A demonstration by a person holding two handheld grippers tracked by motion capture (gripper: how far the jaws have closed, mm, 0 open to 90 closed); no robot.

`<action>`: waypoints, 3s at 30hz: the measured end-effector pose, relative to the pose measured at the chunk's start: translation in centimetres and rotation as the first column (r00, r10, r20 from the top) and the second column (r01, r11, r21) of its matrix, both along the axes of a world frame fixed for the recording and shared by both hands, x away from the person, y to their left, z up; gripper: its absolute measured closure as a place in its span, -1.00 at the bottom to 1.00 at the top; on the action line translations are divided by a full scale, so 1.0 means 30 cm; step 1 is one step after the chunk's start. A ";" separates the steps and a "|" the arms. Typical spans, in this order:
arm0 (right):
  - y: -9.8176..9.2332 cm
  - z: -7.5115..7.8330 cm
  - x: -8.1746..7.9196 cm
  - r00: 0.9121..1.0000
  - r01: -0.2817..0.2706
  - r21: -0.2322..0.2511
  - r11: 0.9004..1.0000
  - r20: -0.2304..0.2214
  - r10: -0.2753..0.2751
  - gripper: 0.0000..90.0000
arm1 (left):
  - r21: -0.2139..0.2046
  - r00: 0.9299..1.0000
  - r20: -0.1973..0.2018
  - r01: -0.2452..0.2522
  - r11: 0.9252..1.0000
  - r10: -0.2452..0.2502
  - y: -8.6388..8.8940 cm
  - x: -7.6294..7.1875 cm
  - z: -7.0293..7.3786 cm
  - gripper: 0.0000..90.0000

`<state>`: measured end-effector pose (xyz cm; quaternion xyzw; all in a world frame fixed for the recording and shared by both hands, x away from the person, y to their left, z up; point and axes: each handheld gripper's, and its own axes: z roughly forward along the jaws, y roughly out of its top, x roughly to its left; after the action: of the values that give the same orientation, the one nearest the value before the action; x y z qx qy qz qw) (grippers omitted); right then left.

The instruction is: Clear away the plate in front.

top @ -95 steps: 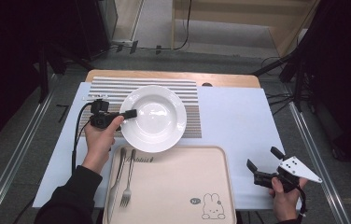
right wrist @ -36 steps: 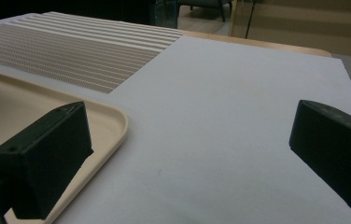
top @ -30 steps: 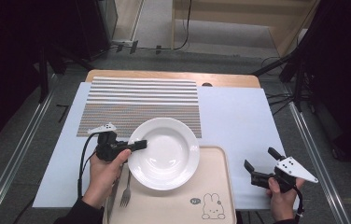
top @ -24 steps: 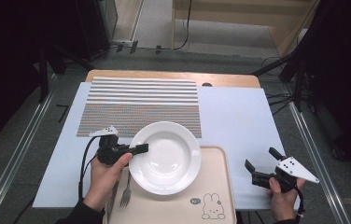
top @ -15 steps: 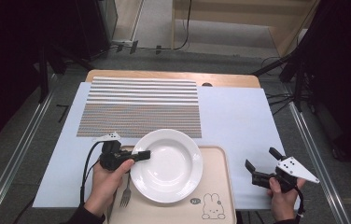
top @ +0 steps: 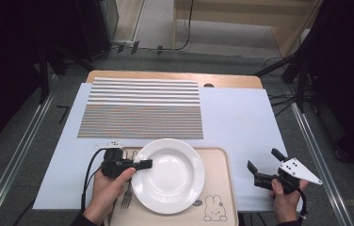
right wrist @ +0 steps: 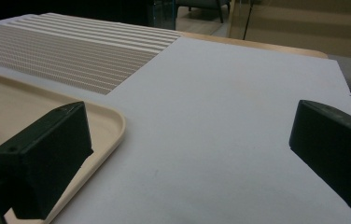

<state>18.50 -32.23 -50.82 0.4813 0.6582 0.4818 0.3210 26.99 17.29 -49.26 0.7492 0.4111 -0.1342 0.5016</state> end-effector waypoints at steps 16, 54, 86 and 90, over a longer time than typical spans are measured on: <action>-0.004 -0.002 0.001 1.000 0.000 -0.003 1.000 0.000 0.000 -1.00 | 0.027 0.992 -0.068 0.107 0.994 -0.105 -0.057 -0.013 -0.015 0.81; 0.000 -0.004 0.002 1.000 -0.001 -0.007 1.000 -0.006 0.001 -1.00 | 0.385 0.988 0.152 -0.023 0.923 -0.038 -0.085 -0.015 0.004 0.33; -0.005 -0.003 0.003 1.000 0.000 -0.008 1.000 0.000 0.000 -1.00 | 0.174 0.891 0.438 -0.215 0.961 0.120 0.167 -0.022 0.082 -1.00; -0.006 -0.003 0.003 1.000 0.000 -0.007 1.000 -0.001 0.000 -1.00 | 0.168 0.886 0.449 -0.215 0.962 0.120 0.199 -0.025 0.079 -1.00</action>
<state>18.60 -32.39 -50.91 0.4803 0.6600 0.4793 0.3226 26.23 23.26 -46.88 0.7710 0.3642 0.1250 0.5073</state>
